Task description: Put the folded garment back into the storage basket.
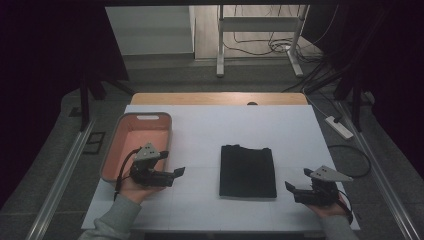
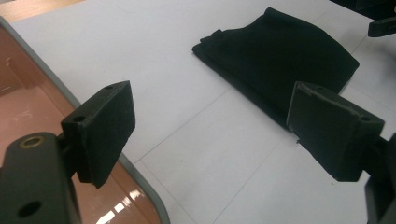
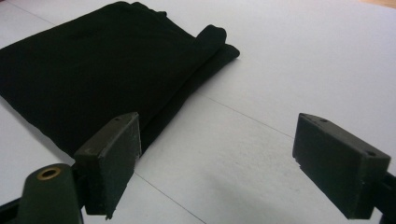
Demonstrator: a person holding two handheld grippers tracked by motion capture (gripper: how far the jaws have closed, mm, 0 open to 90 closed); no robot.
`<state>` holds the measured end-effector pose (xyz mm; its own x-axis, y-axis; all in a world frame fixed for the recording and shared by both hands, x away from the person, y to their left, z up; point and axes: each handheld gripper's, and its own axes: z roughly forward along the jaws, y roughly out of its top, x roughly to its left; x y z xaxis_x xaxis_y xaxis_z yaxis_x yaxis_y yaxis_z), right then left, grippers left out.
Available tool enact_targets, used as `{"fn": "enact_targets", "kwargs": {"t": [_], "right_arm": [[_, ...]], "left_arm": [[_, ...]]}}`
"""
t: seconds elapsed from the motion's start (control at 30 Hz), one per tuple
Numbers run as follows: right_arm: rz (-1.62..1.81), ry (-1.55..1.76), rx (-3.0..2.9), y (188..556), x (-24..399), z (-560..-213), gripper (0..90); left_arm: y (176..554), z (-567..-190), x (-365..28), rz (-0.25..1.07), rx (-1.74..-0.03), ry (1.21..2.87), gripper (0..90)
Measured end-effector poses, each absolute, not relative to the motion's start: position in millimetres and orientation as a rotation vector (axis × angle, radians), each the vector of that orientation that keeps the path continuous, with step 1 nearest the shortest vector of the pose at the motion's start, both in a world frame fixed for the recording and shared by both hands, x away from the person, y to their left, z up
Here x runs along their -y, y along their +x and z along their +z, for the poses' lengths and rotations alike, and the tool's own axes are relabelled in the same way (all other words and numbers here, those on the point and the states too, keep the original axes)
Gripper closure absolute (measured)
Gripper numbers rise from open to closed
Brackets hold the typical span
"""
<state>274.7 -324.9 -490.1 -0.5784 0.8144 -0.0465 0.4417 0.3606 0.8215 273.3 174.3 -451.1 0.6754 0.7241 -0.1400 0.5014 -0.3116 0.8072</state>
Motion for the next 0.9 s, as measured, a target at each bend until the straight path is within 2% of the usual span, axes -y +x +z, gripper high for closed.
{"fn": "enact_targets", "kwargs": {"t": [0.9], "right_arm": [[1.093,1.088,-2.181,274.8,324.7,-490.9,16.0]], "left_arm": [[290.6,-453.5,-153.2,0.288,-0.933,2.005,15.5]]}}
